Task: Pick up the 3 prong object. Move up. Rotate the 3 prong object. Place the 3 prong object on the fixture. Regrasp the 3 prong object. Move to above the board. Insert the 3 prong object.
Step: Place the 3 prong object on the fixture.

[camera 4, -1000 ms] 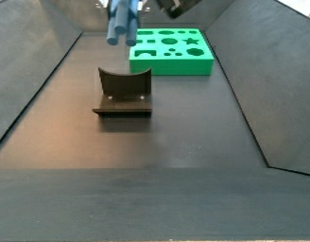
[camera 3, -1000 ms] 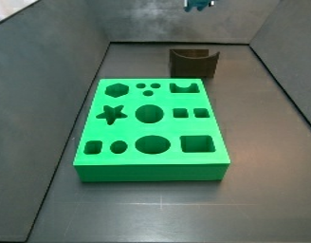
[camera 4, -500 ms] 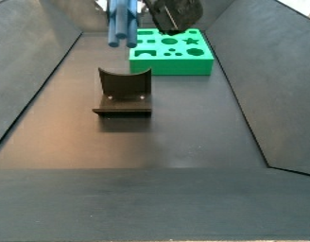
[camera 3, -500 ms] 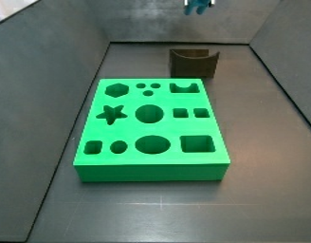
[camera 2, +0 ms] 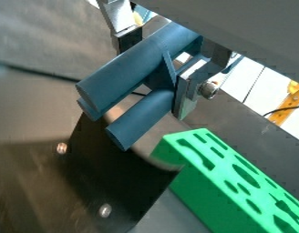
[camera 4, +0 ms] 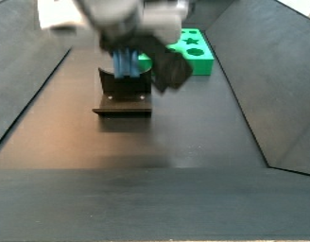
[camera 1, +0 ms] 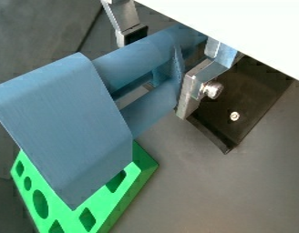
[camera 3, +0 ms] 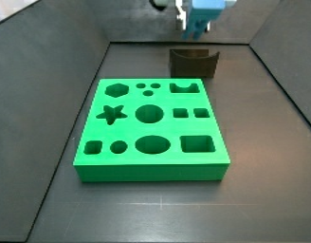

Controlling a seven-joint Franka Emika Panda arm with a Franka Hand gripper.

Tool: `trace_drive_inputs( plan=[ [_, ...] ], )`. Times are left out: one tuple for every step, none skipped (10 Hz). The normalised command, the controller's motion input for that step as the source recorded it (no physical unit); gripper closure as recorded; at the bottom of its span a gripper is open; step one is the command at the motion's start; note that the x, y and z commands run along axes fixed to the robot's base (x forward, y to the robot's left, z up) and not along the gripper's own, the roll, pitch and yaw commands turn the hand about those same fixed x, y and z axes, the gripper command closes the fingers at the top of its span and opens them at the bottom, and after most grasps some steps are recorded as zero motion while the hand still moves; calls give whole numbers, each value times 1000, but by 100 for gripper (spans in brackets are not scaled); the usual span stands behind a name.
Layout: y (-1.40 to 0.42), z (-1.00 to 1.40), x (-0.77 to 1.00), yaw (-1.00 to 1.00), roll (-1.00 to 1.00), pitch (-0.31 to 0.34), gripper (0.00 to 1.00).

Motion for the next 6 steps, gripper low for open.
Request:
trace_drive_inputs(
  plan=[
    [144,-1000,184,-235,-290,95,100],
    [139,-1000,195,-233,-219,65,100],
    [104,-722,147,-209,-166,7,100],
    [91,-576,123,-194,-159,-15,100],
    [69,-294,100,-157,-147,-54,100],
    [-500,-167,0,0,0,0,100]
  ],
)
